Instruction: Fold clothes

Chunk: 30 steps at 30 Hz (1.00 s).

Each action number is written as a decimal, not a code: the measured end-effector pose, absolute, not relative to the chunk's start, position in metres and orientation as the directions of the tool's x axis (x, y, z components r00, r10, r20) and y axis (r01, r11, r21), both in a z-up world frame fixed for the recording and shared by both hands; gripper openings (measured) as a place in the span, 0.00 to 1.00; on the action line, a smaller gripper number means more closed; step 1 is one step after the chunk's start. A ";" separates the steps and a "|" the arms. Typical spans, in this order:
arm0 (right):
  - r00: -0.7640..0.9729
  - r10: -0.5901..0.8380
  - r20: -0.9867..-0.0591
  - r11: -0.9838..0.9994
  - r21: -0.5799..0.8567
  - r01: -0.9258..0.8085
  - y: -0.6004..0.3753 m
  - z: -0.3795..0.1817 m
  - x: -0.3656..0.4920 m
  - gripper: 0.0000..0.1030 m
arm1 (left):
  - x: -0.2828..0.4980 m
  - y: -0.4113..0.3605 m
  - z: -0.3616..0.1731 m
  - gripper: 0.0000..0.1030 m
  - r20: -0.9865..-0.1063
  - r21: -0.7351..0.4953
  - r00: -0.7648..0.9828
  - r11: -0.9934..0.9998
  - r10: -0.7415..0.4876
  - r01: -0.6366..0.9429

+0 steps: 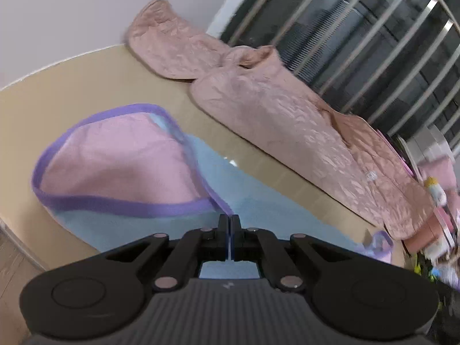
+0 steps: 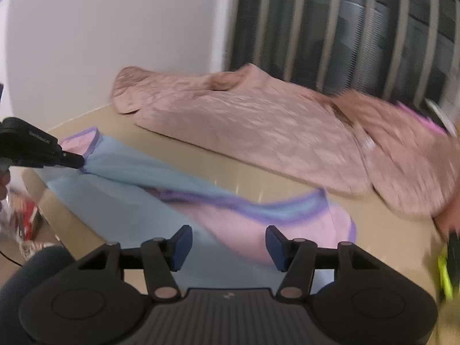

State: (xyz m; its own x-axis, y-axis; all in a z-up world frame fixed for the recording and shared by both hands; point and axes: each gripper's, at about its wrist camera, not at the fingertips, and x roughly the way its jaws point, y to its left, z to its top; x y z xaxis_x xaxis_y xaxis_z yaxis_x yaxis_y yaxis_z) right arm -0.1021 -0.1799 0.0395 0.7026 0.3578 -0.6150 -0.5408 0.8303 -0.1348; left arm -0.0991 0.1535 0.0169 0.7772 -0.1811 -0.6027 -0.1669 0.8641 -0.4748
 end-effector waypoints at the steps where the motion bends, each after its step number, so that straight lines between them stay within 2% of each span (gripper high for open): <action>1: 0.705 0.344 -0.620 0.828 -0.154 -0.540 -0.176 0.040 -0.094 0.54 | -0.101 0.150 0.017 0.00 -0.609 -0.451 0.774 0.878 -0.174 -0.158; 4: 0.719 0.287 -0.633 0.879 -0.124 -0.460 -0.180 0.044 -0.065 0.54 | -0.107 0.151 0.013 0.00 -0.624 -0.411 0.769 0.895 -0.137 -0.174; 8: 0.729 0.195 -0.656 0.965 -0.006 -0.263 -0.217 0.048 -0.017 0.54 | -0.116 0.169 0.000 0.00 -0.594 -0.494 0.790 0.843 -0.149 -0.212; 12: 0.706 0.112 -0.699 0.980 -0.040 -0.195 -0.228 0.034 0.020 0.51 | -0.115 0.163 0.001 0.00 -0.592 -0.461 0.795 0.865 -0.133 -0.198; 13: 0.687 0.097 -0.720 0.978 -0.058 -0.198 -0.227 0.027 0.029 0.46 | -0.115 0.162 0.001 0.00 -0.593 -0.456 0.794 0.868 -0.130 -0.198; 14: 0.674 0.094 -0.733 0.979 -0.055 -0.197 -0.226 0.021 0.034 0.22 | -0.115 0.162 0.002 0.00 -0.594 -0.459 0.793 0.866 -0.133 -0.199; 15: 0.662 0.094 -0.743 0.980 -0.047 -0.193 -0.226 0.016 0.038 0.03 | -0.115 0.162 0.002 0.00 -0.595 -0.464 0.792 0.863 -0.137 -0.200; 18: 0.728 0.105 -0.678 0.987 -0.017 -0.159 -0.232 0.024 0.021 0.03 | -0.117 0.160 0.002 0.00 -0.597 -0.465 0.791 0.861 -0.133 -0.207; 23: 0.906 0.199 -0.373 0.978 0.024 -0.205 -0.237 0.048 -0.077 0.03 | -0.122 0.155 0.008 0.00 -0.595 -0.472 0.791 0.859 -0.145 -0.198; 26: 0.923 0.133 -0.361 0.988 -0.027 -0.153 -0.243 0.030 -0.117 0.04 | -0.128 0.153 0.018 0.00 -0.564 -0.496 0.810 0.851 -0.162 -0.175; 30: 0.902 0.109 -0.418 0.988 0.148 -0.051 -0.264 0.010 -0.135 0.04 | -0.133 0.150 0.023 0.00 -0.563 -0.451 0.815 0.877 -0.133 -0.168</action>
